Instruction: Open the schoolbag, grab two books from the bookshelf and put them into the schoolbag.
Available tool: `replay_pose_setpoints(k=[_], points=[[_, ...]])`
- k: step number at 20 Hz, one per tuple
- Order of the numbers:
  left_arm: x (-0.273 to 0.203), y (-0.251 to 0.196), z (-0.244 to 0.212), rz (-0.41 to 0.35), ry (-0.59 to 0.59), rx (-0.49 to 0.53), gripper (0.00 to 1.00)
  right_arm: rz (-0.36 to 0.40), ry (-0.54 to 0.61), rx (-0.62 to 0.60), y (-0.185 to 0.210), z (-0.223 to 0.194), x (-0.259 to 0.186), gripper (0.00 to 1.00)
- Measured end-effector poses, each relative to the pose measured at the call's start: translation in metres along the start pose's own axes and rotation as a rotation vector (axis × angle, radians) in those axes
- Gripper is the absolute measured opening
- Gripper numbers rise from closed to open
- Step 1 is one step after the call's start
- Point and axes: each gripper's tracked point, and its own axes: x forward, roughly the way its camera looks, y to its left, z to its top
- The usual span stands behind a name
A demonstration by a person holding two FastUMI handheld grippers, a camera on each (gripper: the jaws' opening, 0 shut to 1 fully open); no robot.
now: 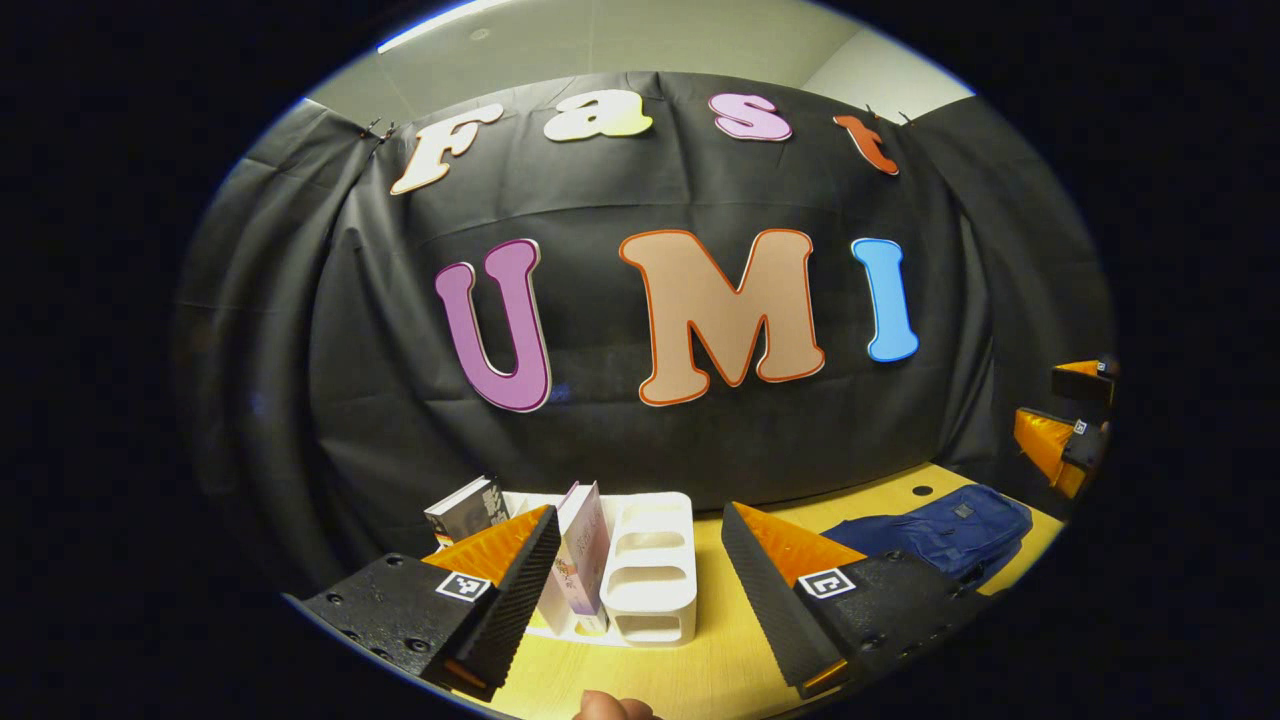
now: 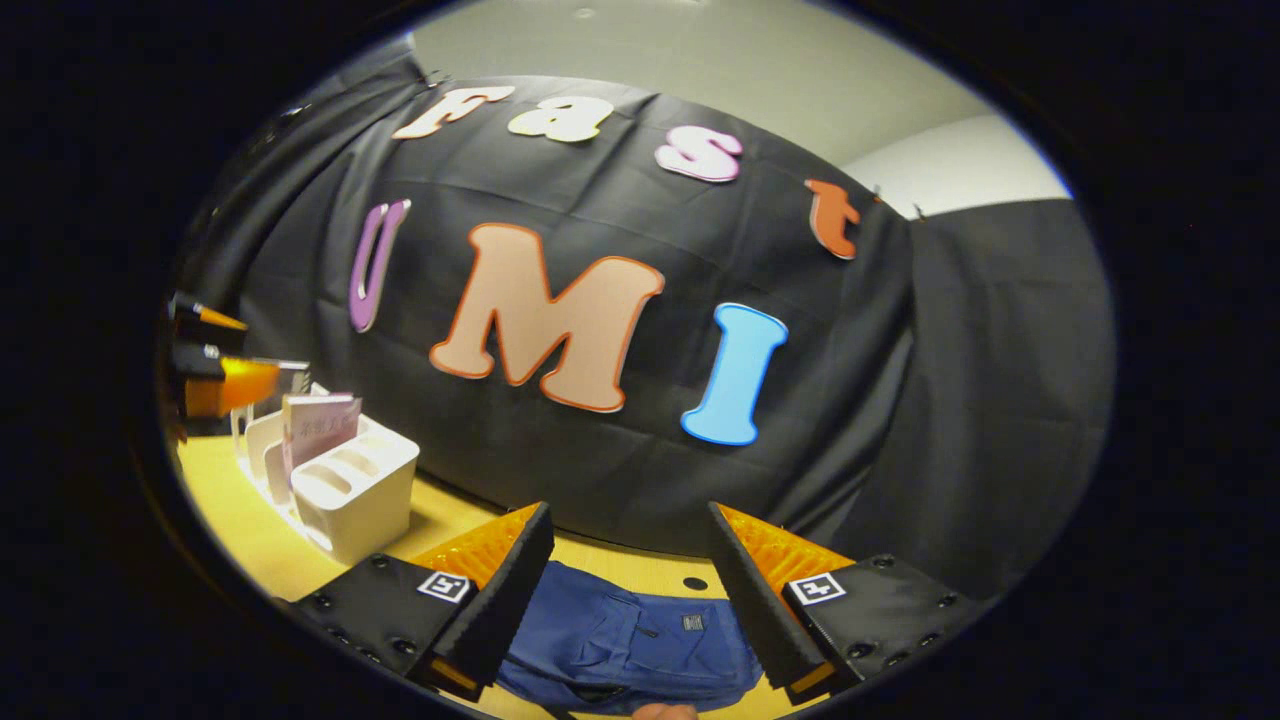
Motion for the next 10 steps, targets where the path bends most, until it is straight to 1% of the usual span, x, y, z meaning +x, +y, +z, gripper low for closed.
replay_pose_setpoints(k=[2,3,4,5,6,7,8,9,10], points=[[0.0,0.006,-0.001,0.012,0.002,0.0,0.95,0.086,0.014,-0.113,0.015,-0.011,0.006,0.91],[0.0,0.009,-0.001,0.019,0.003,0.0,0.95,0.128,0.022,-0.175,0.023,-0.02,0.008,0.98],[-0.001,0.013,-0.002,0.027,0.003,0.001,0.95,0.171,0.039,-0.244,0.033,-0.032,0.009,0.9],[-0.001,0.016,-0.003,0.033,0.005,0.001,0.95,0.224,0.068,-0.32,0.042,-0.051,0.009,0.9],[-0.001,0.019,-0.005,0.04,0.011,0.001,0.99,0.289,0.102,-0.39,0.053,-0.07,0.006,0.9],[-0.001,0.022,-0.005,0.045,0.013,-0.001,0.99,0.346,0.135,-0.464,0.066,-0.092,0.006,0.89],[-0.002,0.025,-0.005,0.051,0.013,-0.002,0.95,0.4,0.149,-0.52,0.077,-0.11,0.006,0.98],[-0.003,0.027,-0.003,0.059,0.011,-0.001,0.95,0.45,0.166,-0.573,0.089,-0.128,0.007,0.89],[-0.002,0.031,-0.004,0.066,0.011,0.002,0.95,0.497,0.18,-0.622,0.098,-0.144,0.006,0.89]])
